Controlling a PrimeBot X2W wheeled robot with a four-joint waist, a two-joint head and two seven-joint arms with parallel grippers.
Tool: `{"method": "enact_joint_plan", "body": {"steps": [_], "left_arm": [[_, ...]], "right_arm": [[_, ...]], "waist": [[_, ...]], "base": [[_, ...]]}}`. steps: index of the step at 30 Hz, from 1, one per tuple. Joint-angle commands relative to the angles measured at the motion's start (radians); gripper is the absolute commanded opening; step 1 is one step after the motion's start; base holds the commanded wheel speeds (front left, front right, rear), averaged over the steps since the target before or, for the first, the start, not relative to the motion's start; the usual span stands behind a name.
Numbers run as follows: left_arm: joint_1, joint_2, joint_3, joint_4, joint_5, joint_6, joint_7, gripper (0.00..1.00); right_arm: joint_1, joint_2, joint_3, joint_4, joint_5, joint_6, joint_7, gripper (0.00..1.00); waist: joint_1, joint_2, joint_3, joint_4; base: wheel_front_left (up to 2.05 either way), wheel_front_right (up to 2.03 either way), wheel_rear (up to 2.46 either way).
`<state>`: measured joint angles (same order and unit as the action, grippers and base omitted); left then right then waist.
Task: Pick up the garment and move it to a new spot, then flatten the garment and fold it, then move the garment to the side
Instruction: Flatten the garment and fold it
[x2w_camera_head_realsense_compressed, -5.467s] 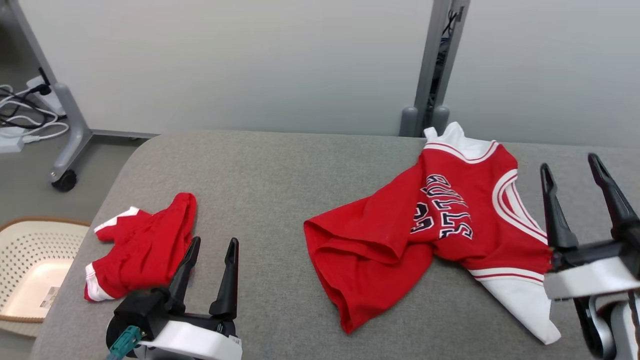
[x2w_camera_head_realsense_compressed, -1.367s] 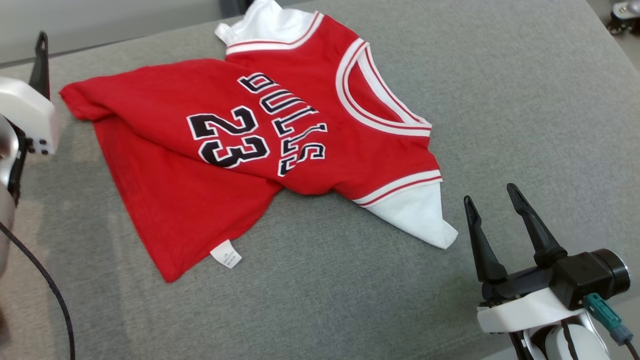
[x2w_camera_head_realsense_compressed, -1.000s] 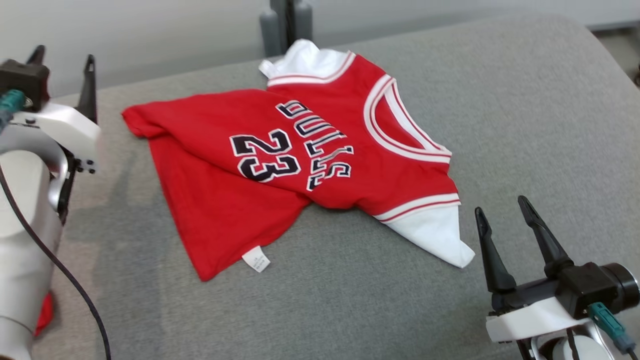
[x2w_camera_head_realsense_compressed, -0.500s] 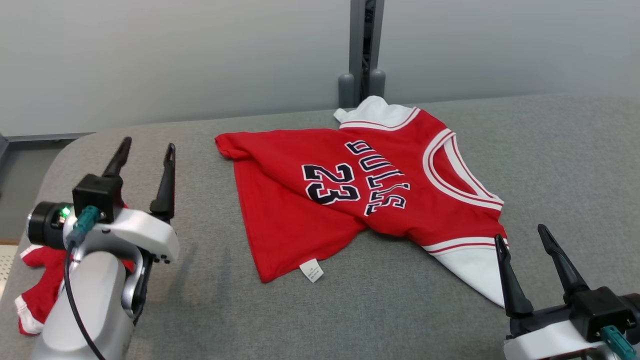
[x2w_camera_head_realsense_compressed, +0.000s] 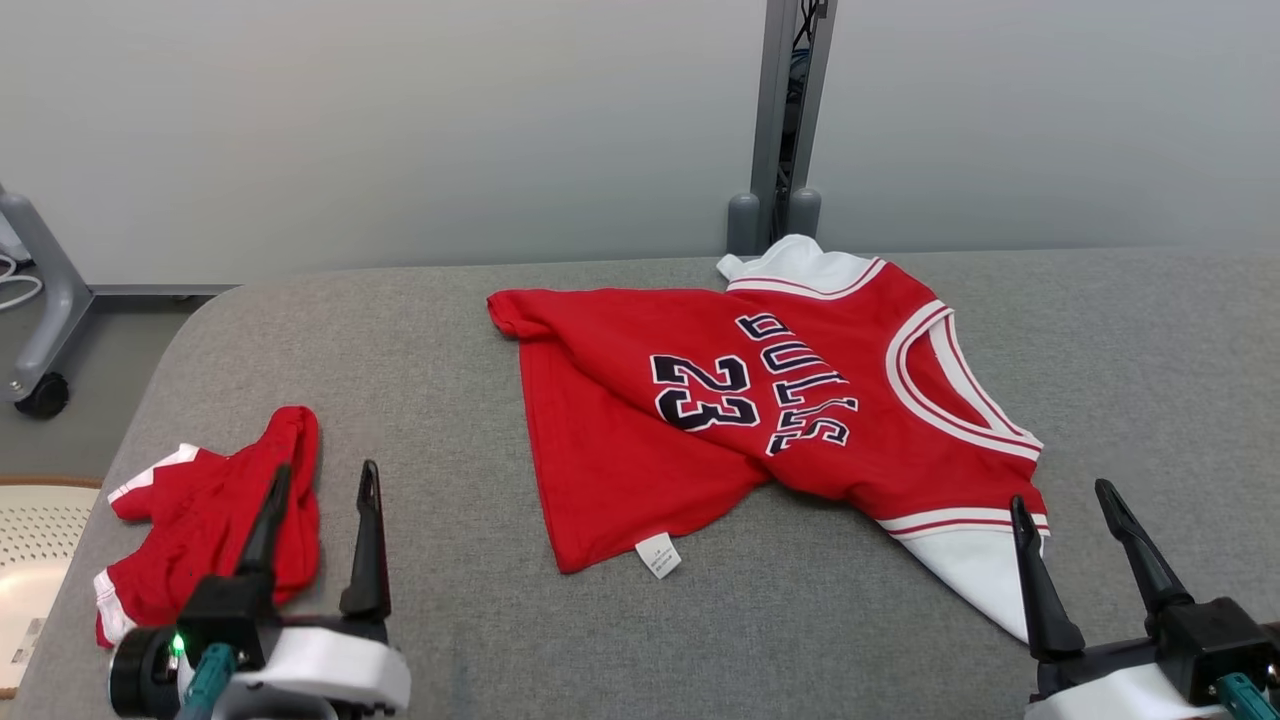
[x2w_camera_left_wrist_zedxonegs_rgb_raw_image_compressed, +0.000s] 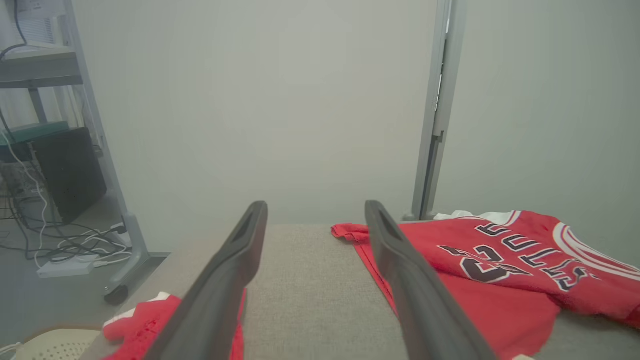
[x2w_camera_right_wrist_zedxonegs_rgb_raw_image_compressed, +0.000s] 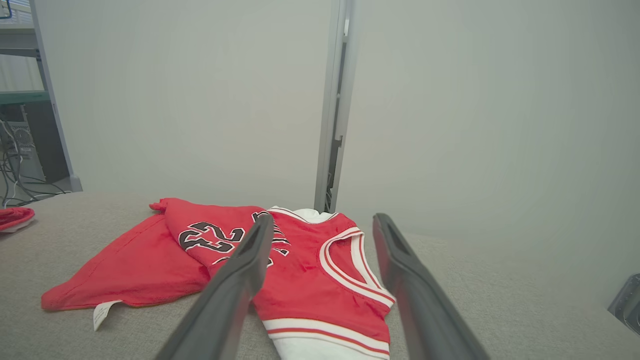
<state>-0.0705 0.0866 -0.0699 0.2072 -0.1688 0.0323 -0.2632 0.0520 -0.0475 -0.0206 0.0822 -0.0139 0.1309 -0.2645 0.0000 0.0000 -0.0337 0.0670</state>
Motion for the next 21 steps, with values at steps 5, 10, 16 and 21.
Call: {"method": "enact_joint_plan", "body": {"steps": [5,10,16,21], "left_arm": [[0.072,-0.022,0.028,-0.014,0.026,-0.019,-0.001,1.00],[0.056,-0.033,0.025,-0.002,0.037,-0.031,-0.001,1.00],[0.039,-0.034,0.003,0.006,0.019,-0.038,-0.001,1.00],[0.040,-0.034,0.002,0.022,0.014,-0.044,-0.001,1.00]], "right_arm": [[0.001,-0.006,0.010,0.019,0.000,0.000,-0.001,1.00],[0.013,-0.007,0.016,0.058,-0.041,0.000,-0.001,1.00],[0.013,-0.011,-0.004,0.203,-0.030,0.000,-0.001,1.00],[-0.026,-0.032,0.009,0.363,-0.029,0.000,-0.001,1.00]], "waist": [[0.0000,0.0000,-0.003,-0.012],[0.0000,0.0000,0.003,-0.020],[0.0000,0.0000,0.025,-0.035],[0.0000,0.0000,0.047,-0.039]], "base": [[0.00,0.00,0.00],[0.00,0.00,0.00],[0.00,0.00,0.00],[0.00,0.00,0.00]]}}
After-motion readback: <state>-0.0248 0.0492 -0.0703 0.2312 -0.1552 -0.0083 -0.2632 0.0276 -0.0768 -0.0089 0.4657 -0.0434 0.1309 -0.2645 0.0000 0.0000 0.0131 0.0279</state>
